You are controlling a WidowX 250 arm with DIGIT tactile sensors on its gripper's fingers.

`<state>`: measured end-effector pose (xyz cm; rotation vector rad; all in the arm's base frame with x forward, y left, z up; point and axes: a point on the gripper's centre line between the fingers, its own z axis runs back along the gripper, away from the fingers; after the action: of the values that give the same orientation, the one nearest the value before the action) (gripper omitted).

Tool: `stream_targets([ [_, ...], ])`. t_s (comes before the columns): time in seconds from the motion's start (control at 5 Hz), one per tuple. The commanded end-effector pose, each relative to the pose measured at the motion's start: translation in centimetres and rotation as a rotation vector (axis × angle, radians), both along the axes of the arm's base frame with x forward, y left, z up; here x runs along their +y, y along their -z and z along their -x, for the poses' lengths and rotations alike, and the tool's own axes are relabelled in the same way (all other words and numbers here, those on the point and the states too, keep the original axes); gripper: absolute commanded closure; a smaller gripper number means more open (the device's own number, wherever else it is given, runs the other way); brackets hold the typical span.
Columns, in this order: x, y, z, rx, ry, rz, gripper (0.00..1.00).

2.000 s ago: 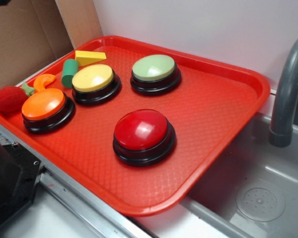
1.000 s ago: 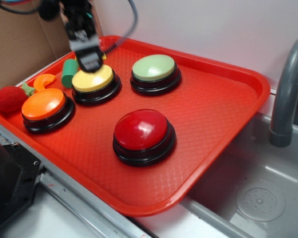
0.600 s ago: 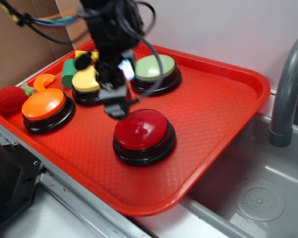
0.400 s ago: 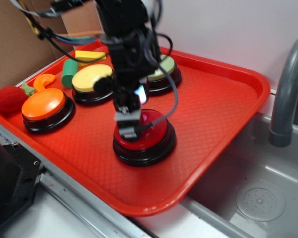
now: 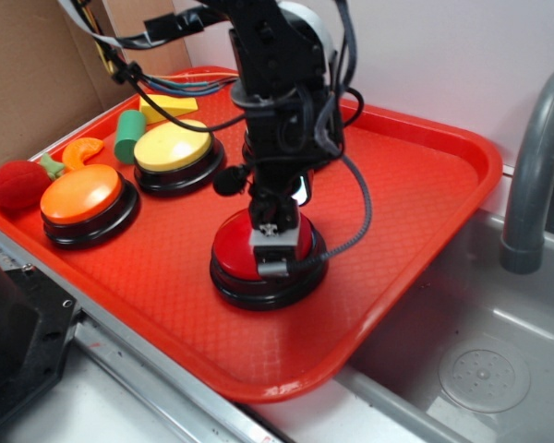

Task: Push the red button.

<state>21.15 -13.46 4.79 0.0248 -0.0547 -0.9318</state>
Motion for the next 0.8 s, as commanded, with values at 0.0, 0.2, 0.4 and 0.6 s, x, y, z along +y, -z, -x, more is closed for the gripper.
stream_targets([
  [0.0,-0.8,-4.2,1.2,-0.076,-0.002,-0.043,0.00],
  [0.2,-0.5,-6.1,1.9,-0.104,-0.067,-0.057,0.00],
  [0.4,-0.3,-6.4,2.2,-0.099,-0.096,-0.045,0.00],
  [0.6,-0.1,-6.9,2.1,-0.039,-0.175,-0.050,0.00],
])
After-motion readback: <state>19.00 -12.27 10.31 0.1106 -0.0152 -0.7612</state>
